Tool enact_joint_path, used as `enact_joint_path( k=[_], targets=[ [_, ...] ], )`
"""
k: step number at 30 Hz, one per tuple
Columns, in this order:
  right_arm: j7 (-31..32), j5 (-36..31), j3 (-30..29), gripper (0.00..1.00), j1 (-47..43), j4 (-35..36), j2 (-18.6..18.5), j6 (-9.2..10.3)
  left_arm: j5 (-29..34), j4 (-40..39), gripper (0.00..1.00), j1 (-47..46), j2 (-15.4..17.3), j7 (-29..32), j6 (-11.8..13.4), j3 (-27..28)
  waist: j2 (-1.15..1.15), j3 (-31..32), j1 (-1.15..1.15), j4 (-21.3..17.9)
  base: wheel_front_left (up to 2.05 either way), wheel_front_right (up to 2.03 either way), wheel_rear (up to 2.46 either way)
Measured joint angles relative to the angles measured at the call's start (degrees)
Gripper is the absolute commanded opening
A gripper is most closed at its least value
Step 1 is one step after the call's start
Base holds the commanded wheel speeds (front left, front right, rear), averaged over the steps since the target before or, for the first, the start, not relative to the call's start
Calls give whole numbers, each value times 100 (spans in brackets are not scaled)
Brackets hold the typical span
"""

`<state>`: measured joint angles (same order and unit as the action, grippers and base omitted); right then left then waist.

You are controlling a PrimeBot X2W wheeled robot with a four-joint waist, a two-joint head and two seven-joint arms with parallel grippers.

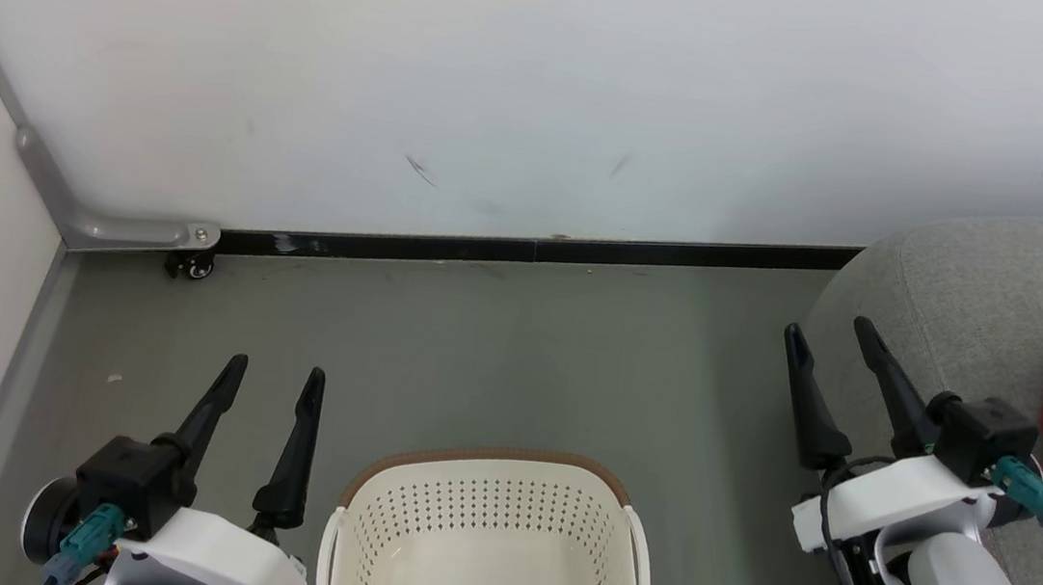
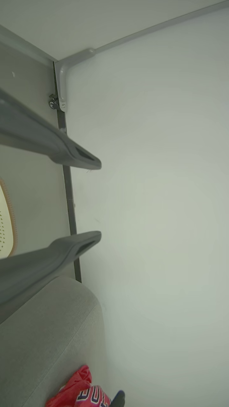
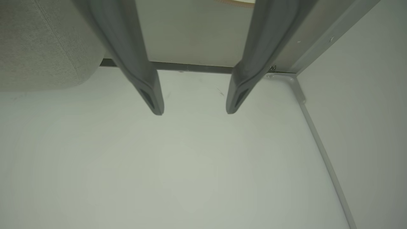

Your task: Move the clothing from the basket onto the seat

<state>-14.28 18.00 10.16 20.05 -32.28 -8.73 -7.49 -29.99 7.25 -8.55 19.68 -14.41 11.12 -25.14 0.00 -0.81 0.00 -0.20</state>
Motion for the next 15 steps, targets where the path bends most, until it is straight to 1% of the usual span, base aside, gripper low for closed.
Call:
enact_joint_path(
  k=[8, 15],
  targets=[
    [1, -201, -200, 100, -534, 93, 248, 0, 64, 103, 100, 274, -46, 0, 111, 119, 0, 177, 0, 85, 0, 0, 0],
    [16, -445, -414, 100, -1018, 193, 370, 0, 155, 119, 100, 497, -93, 0, 200, 256, 0, 297, 0, 124, 0, 0, 0]
  ],
)
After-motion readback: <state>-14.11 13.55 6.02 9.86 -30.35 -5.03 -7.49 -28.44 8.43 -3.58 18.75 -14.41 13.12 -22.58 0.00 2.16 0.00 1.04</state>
